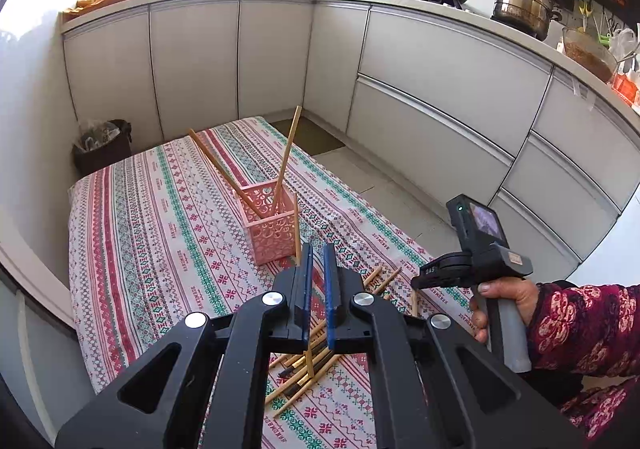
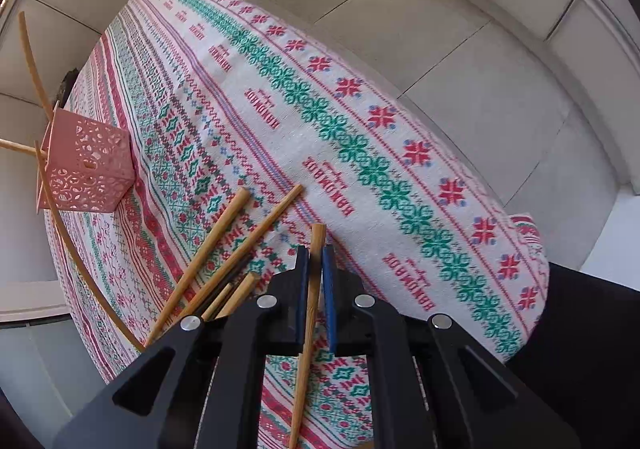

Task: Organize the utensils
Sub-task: 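Grasp a chopstick with the left tool while the right tool grasps another chopstick, then carry the upright chopstick over the pink holder with the left tool while the right tool follows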

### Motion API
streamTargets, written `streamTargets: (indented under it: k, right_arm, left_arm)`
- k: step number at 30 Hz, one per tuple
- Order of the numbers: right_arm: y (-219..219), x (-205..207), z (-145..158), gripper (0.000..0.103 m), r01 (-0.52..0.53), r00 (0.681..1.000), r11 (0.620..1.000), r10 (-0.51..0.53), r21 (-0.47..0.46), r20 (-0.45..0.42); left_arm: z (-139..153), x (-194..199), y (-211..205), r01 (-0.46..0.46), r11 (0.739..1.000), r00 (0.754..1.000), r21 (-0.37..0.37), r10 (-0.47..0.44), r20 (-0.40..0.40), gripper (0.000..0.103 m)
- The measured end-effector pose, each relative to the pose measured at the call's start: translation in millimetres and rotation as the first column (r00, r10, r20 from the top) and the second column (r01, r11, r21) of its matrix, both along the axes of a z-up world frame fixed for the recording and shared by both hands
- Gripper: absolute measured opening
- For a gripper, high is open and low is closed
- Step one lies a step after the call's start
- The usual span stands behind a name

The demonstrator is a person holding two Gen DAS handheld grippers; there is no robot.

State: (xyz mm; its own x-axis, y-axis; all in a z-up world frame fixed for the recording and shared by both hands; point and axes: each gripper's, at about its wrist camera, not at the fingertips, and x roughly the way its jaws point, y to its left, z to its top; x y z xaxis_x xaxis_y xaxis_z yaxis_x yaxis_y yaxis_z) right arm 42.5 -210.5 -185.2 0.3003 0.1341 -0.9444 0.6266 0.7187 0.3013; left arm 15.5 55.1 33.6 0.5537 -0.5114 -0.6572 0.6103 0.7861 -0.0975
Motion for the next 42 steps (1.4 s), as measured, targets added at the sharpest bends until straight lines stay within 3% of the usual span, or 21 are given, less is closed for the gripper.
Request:
streamTargets:
  k: [3, 6, 8, 10, 17, 18, 21, 23, 26, 31, 37, 42]
  right_arm:
    - [-3.1, 0.1, 4.8, 0.007, -0.033, 0.999, 0.999, 0.034, -0.007, 0.024]
    - [-4.9, 1.0, -2.0, 0.007, -0.046, 0.999, 0.999, 0.046, 0.016, 0.014]
    - [-4.0, -2.5, -12.7, 0.007, -0.045, 0.999, 0.998, 0.045, 0.049, 0.001]
    - [-1.6, -2.3, -17.4, 0.008, -0.051, 0.999, 0.997, 0.050, 0.060, 0.018]
    - [-6.5, 2.3, -20.7, 0.009, -0.085, 0.996, 0.990, 0.085, 0.114, 0.003]
    - [-6.4, 2.8, -20.7, 0.010, -0.092, 0.996, 0.989, 0.092, 0.115, 0.001]
    - [-6.7, 5.3, -20.7, 0.010, -0.097, 0.995, 0.988, 0.097, 0.121, 0.002]
    - [-7.4, 7.1, -21.2, 0.009, -0.103, 0.995, 0.986, 0.100, 0.129, 0.026]
    - [-14.7, 0.7, -20.3, 0.008, -0.069, 0.995, 0.980, 0.056, 0.187, 0.078]
    - [-11.3, -16.2, 21.4, 0.008, -0.127, 0.964, 0.982, 0.089, 0.141, 0.251]
    - [15.1, -49.3, 91.7, 0.008, -0.238, 0.860, 0.968, 0.249, -0.082, 0.446]
    - [31.4, -69.6, 129.8, 0.008, -0.281, 0.795, 0.948, 0.318, -0.150, 0.516]
  left_arm:
    - [-17.3, 13.1, -9.4, 0.001, 0.999, 0.998, 0.051, 0.002, -0.057, 0.008]
    - [-48.8, 33.4, -29.6, -0.017, 0.987, 0.992, 0.159, 0.037, -0.124, 0.036]
    - [-71.2, 52.9, -43.6, -0.037, 0.977, 0.981, 0.209, 0.075, -0.180, 0.040]
    - [-92.3, 75.5, -55.6, -0.058, 0.970, 0.962, 0.235, 0.117, -0.246, 0.050]
    - [-128.2, 126.1, -83.9, -0.126, 0.957, 0.924, 0.262, 0.210, -0.321, 0.057]
    - [-129.9, 131.2, -86.3, -0.144, 0.955, 0.925, 0.260, 0.223, -0.308, 0.055]
    - [-132.5, 135.6, -89.6, -0.152, 0.957, 0.930, 0.245, 0.223, -0.291, 0.006]
    - [-128.0, 129.1, -88.9, -0.157, 0.954, 0.942, 0.254, 0.222, -0.253, 0.005]
    - [-106.3, 111.2, -77.2, -0.161, 0.966, 0.957, 0.202, 0.203, -0.207, 0.005]
    - [-63.8, 75.0, -43.2, -0.168, 0.985, 0.972, 0.025, 0.170, -0.163, 0.005]
    - [-37.1, 35.1, -26.6, -0.220, 0.973, 0.974, -0.065, 0.215, -0.076, 0.005]
    - [-29.7, 13.4, -28.7, -0.230, 0.971, 0.972, -0.060, 0.227, -0.063, 0.005]
